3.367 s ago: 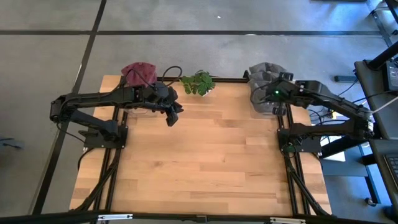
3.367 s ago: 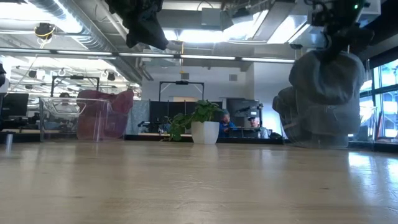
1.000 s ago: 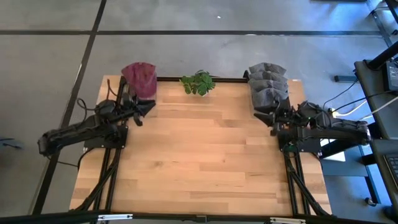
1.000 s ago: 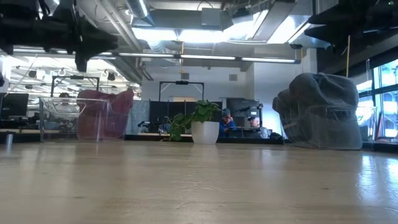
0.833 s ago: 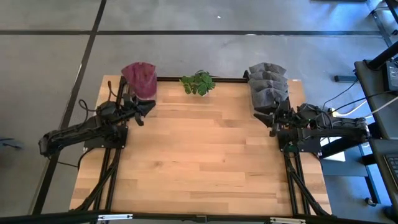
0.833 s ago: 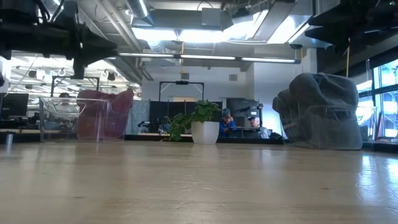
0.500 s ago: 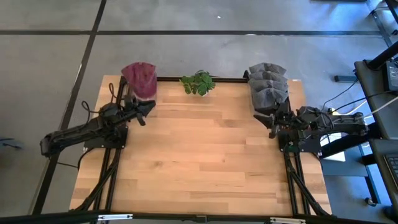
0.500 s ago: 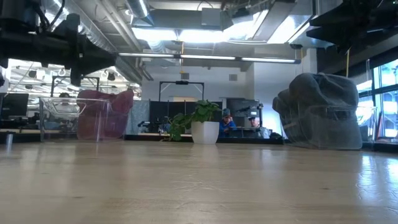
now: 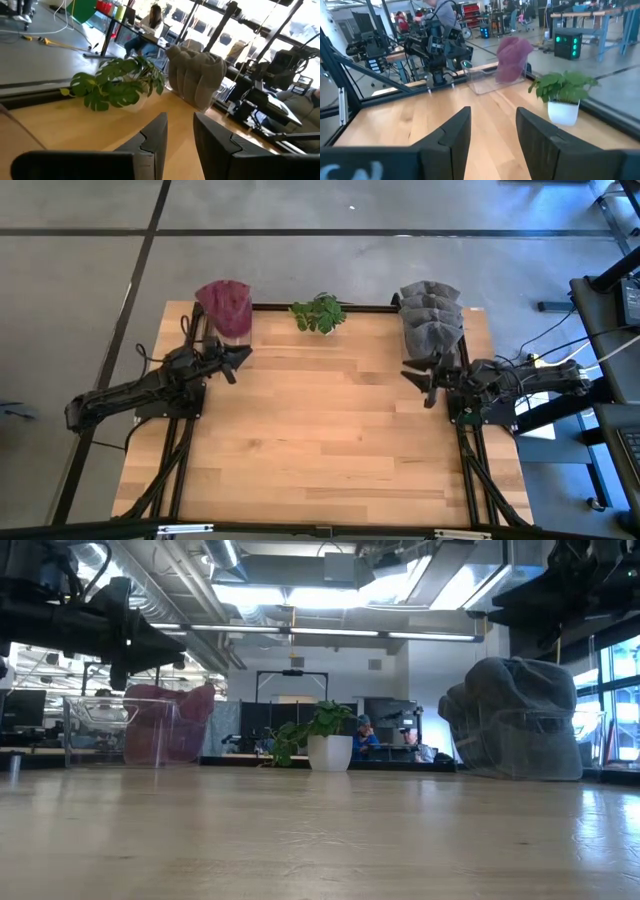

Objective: Pick & Place hat
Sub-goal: Return to Home Position

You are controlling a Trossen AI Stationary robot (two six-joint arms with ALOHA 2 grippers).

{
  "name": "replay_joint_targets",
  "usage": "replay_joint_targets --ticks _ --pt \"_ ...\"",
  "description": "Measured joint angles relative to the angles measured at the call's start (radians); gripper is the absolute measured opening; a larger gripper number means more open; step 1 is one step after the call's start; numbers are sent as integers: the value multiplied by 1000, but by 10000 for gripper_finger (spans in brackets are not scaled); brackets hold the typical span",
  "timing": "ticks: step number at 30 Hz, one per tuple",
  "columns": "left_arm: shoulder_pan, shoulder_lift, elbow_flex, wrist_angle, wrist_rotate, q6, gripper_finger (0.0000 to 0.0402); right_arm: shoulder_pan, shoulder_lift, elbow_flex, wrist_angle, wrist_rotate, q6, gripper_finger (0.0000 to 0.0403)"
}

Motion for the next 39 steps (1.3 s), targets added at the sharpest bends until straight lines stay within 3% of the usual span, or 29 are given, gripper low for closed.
replay_joint_targets --ticks 6,26,33,39 --pt "0 0 0 -14 1 -12 91 0 -35 -83 58 0 47 157" --pt "0 0 0 -9 14 -15 90 -1 -179 -214 125 14 -12 157" --pt "0 0 0 -9 14 -14 89 -1 -211 -218 84 104 -40 157" --pt "0 0 0 -9 10 -12 91 0 -225 -218 84 82 -101 157"
